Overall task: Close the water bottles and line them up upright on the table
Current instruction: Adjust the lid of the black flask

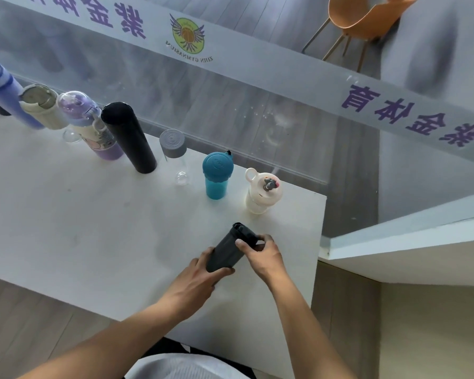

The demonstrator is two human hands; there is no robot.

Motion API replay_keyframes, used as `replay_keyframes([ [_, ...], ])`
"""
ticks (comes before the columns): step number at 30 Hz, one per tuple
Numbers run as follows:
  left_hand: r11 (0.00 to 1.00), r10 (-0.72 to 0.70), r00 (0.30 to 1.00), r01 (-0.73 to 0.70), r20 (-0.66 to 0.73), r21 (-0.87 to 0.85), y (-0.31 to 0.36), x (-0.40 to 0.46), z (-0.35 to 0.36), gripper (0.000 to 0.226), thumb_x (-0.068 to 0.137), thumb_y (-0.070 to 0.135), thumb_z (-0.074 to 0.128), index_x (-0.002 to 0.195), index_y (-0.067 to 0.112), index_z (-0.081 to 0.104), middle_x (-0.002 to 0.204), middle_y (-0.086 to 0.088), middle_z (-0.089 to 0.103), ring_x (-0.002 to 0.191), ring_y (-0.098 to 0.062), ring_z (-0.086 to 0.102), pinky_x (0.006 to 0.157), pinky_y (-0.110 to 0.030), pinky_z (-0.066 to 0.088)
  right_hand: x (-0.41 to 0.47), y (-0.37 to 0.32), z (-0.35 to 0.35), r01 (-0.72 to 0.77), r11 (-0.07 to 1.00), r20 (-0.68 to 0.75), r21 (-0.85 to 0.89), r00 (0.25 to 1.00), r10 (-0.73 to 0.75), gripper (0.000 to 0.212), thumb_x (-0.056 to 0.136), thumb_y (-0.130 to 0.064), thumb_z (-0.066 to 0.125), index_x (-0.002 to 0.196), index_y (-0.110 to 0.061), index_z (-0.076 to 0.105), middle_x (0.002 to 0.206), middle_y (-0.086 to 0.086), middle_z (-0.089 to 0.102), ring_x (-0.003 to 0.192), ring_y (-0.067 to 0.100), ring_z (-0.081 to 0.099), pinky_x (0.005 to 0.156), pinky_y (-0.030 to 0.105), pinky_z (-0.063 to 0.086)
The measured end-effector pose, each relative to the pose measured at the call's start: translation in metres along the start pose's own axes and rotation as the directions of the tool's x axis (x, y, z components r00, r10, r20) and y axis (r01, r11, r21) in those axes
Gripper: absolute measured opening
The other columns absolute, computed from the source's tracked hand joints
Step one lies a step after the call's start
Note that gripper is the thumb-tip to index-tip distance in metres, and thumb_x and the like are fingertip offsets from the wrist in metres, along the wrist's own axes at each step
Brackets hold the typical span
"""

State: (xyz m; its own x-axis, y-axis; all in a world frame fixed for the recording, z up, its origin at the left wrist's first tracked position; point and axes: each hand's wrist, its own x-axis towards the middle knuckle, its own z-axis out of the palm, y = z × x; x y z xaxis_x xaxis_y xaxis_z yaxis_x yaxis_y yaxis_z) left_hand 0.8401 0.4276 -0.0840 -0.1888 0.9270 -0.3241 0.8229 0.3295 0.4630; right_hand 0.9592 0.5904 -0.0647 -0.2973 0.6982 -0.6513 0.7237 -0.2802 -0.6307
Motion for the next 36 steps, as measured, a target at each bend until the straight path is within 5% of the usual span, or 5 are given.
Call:
replay_keyframes([
  [8,0.992,0.124,0.992,-0.124,-0.026,0.019,0.021,0.016,0.007,0.06,0.09,0.02,0.064,0.134,0.054,0.04,0.155,-0.019,0.026,0.108,-0.037,0.058,0.086,-0.042,0.056,-0.01,0.006,-0.021,0.036,0.96,-0.116,0.278,0.993,-0.004,0.074,0.071,-0.042,0.088,0.129,-0.028,0.044,0.129,0.002,0.059,0.114,0.023,0.059,0.096,0.046,0.056],
  [13,0.979,0.191,0.981,-0.188,-0.024,0.074,0.042,0.031,-0.007,0.064,0.083,0.013,0.059,0.134,0.047,0.042,0.152,-0.017,0.033,0.098,-0.038,0.06,0.081,-0.045,0.054,-0.028,0.001,-0.056,0.203,0.976,-0.214,0.083,0.96,-0.181,0.078,0.074,-0.037,0.087,0.139,-0.024,0.045,0.128,-0.002,0.048,0.115,0.015,0.05,0.1,0.027,0.046],
  [19,0.969,0.222,0.971,-0.21,-0.085,0.134,0.058,0.037,-0.025,0.057,0.086,0.018,0.061,0.138,0.036,0.045,0.147,-0.014,0.044,0.117,-0.037,0.053,0.093,-0.046,0.049,-0.027,-0.007,-0.094,0.334,0.936,-0.39,-0.11,0.852,-0.349,0.076,0.071,-0.028,0.09,0.134,-0.02,0.049,0.116,-0.001,0.045,0.102,0.014,0.049,0.09,0.021,0.039],
  [26,0.977,0.175,0.97,-0.15,-0.17,0.15,0.055,0.037,-0.038,0.048,0.077,0.017,0.072,0.123,0.022,0.058,0.12,-0.006,0.063,0.097,-0.033,0.062,0.08,-0.043,0.053,0.0,-0.013,-0.115,0.359,0.927,-0.481,-0.107,0.798,-0.364,0.08,0.069,-0.02,0.091,0.137,-0.021,0.047,0.117,0.002,0.044,0.103,0.018,0.051,0.096,0.026,0.041],
  [36,0.973,0.149,0.95,-0.092,-0.273,0.211,0.049,0.043,-0.061,0.036,0.079,0.024,0.071,0.114,0.022,0.062,0.113,-0.003,0.063,0.093,-0.031,0.06,0.081,-0.042,0.051,0.033,-0.023,-0.126,0.36,0.926,-0.503,-0.115,0.783,-0.367,0.082,0.071,-0.019,0.087,0.139,-0.026,0.042,0.123,0.007,0.046,0.111,0.023,0.051,0.102,0.038,0.046],
])
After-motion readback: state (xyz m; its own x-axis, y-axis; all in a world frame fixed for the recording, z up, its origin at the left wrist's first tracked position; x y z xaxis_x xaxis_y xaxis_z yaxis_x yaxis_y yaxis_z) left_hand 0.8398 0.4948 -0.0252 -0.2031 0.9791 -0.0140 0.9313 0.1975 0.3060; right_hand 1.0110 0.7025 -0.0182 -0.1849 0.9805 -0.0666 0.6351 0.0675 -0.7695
